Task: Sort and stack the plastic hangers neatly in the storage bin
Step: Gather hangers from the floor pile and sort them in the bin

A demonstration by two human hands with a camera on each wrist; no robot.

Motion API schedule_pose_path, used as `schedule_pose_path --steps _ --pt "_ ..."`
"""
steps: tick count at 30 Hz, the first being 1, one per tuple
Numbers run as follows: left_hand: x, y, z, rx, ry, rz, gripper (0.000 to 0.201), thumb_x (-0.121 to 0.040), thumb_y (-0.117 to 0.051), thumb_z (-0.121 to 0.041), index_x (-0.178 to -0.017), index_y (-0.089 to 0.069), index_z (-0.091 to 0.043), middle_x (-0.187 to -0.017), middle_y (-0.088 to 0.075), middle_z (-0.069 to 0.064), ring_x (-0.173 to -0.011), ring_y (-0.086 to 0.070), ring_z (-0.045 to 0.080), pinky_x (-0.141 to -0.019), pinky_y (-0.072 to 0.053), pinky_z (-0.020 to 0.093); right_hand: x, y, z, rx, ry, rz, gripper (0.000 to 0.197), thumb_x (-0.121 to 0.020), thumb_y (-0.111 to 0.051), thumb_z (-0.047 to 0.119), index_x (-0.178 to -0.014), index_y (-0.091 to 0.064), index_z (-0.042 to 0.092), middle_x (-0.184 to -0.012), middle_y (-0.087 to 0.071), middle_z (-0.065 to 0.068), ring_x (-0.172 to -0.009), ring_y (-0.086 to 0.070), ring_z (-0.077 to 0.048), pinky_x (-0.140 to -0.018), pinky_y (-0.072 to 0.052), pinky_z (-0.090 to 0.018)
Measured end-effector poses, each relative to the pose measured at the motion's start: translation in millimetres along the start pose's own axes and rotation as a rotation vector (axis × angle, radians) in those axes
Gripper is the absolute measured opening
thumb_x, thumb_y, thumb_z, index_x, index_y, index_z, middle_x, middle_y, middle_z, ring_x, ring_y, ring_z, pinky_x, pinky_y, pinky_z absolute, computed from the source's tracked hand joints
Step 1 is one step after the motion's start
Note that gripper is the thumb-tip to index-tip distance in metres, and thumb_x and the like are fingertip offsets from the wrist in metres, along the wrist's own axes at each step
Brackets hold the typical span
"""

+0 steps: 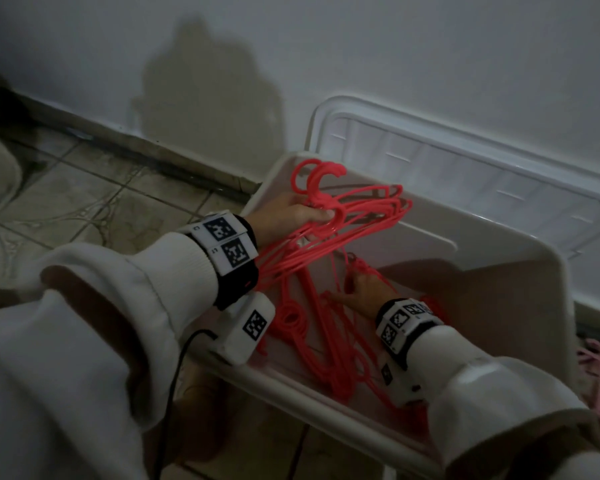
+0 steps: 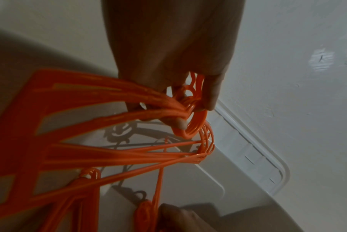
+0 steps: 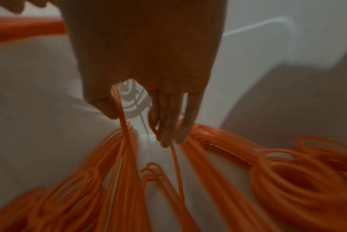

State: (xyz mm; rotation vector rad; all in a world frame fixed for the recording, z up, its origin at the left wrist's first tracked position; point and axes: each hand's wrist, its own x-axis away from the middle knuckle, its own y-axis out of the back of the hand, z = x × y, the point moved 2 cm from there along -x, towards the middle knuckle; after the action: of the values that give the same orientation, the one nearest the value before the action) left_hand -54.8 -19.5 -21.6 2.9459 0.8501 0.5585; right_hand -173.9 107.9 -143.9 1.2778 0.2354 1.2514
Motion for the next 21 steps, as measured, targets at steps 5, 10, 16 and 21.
schedule_pose_path --steps 5,10,16,21 --pt "5.1 -2.6 -10.3 0.013 -0.055 -0.007 0.011 -0.088 -0.059 -0.008 -0.092 -0.068 -0.014 -0.094 -0.070 0.007 -0.088 -0.065 0.020 -0.095 -0.048 0.035 19.2 15.0 -8.8 -0.167 -0.071 0.021 0.076 -0.075 -0.067 0.045 -0.130 -0.041 0.000 -0.127 -0.055 -0.018 -0.116 -0.054 -0.028 -0.092 -0.039 -0.027" --pt "11.0 -7.0 -16.2 0.035 -0.106 0.005 0.018 -0.079 -0.066 -0.017 -0.095 -0.067 -0.026 -0.113 -0.067 0.017 -0.108 -0.062 0.034 -0.102 -0.043 0.051 28.0 10.0 -25.6 -0.197 -0.145 -0.056 0.062 -0.078 -0.072 0.033 -0.125 -0.047 0.001 -0.123 -0.058 -0.016 -0.113 -0.056 -0.028 -0.090 -0.040 -0.028" --pt "14.7 -6.6 -25.6 0.035 -0.107 0.017 0.027 -0.090 -0.054 -0.005 -0.115 -0.060 0.002 -0.111 -0.064 0.022 -0.095 -0.059 0.030 -0.090 -0.048 0.046 30.2 18.0 -32.6 -0.397 -0.339 -0.106 0.051 -0.079 -0.068 0.045 -0.112 -0.056 0.007 -0.121 -0.058 -0.014 -0.115 -0.054 -0.028 -0.092 -0.040 -0.027" --pt "19.7 -6.9 -28.0 0.070 -0.106 0.042 0.050 -0.076 -0.063 -0.021 -0.121 -0.059 0.000 -0.117 -0.064 0.019 -0.110 -0.057 0.042 -0.095 -0.047 0.052 25.5 16.3 -40.4 -0.636 -0.500 -0.305 0.065 -0.074 -0.070 0.051 -0.120 -0.056 0.007 -0.125 -0.057 -0.018 -0.118 -0.052 -0.031 -0.095 -0.041 -0.029"
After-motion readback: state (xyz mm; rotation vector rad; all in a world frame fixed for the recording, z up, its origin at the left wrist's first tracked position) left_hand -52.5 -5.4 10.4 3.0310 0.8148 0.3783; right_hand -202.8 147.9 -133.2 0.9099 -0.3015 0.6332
